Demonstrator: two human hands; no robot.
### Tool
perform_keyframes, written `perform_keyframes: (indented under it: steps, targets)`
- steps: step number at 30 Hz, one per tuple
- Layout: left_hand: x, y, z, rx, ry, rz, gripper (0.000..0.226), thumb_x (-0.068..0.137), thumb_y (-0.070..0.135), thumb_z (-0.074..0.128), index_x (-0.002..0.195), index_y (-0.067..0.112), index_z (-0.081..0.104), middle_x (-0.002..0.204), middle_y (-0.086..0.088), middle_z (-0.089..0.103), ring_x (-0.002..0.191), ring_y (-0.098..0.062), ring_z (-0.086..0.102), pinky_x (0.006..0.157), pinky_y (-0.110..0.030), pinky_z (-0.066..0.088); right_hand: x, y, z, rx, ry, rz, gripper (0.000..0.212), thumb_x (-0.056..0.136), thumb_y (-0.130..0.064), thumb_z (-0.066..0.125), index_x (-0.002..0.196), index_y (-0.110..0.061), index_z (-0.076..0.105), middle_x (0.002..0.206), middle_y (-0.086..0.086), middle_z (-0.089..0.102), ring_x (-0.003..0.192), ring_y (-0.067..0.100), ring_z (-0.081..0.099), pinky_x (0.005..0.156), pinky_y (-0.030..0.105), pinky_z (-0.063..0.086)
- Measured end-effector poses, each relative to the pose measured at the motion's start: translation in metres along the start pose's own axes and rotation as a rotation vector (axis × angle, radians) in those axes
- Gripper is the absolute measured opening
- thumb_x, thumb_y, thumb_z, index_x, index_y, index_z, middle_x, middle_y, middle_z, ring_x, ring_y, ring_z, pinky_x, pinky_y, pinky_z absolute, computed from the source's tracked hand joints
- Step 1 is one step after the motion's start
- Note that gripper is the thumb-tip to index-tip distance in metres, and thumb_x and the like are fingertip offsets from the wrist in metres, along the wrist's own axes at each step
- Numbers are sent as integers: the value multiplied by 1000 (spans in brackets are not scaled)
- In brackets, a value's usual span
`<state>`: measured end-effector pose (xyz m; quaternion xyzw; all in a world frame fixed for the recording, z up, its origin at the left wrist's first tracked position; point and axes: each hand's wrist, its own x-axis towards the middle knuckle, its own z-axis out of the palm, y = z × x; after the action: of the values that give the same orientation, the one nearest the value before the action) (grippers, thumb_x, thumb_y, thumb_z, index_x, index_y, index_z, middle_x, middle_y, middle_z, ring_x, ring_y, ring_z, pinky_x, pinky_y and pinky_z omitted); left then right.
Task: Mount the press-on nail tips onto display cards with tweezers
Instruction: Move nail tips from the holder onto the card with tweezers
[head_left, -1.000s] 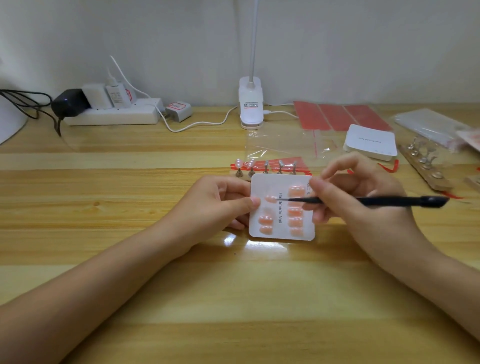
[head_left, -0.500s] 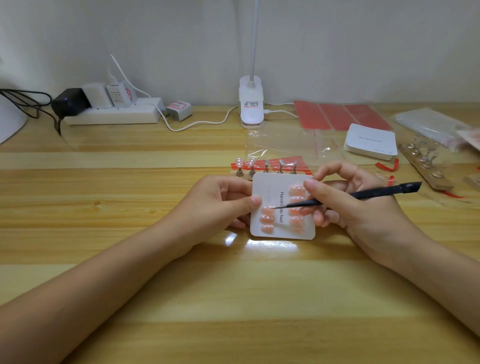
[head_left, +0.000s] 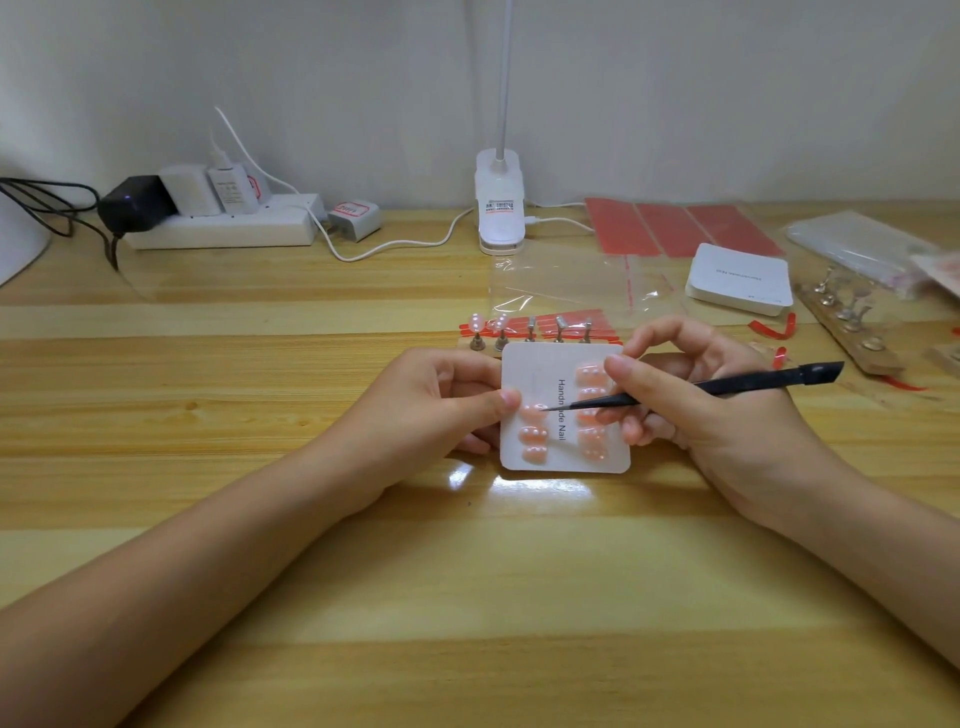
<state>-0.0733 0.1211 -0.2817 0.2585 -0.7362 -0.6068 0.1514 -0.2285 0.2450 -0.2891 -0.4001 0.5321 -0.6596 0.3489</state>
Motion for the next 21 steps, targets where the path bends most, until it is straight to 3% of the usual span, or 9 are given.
perform_keyframes:
  steps: [21]
  targets:
    - [-2, 1, 0, -8, 1, -6, 14, 86, 7, 59, 88, 17, 69, 73, 6, 72, 61, -2, 65, 55, -11, 49, 0, 1, -1, -13, 69, 20, 24, 61, -27, 69, 77, -15, 55, 58, 10, 65, 42, 12, 55, 42, 17, 46]
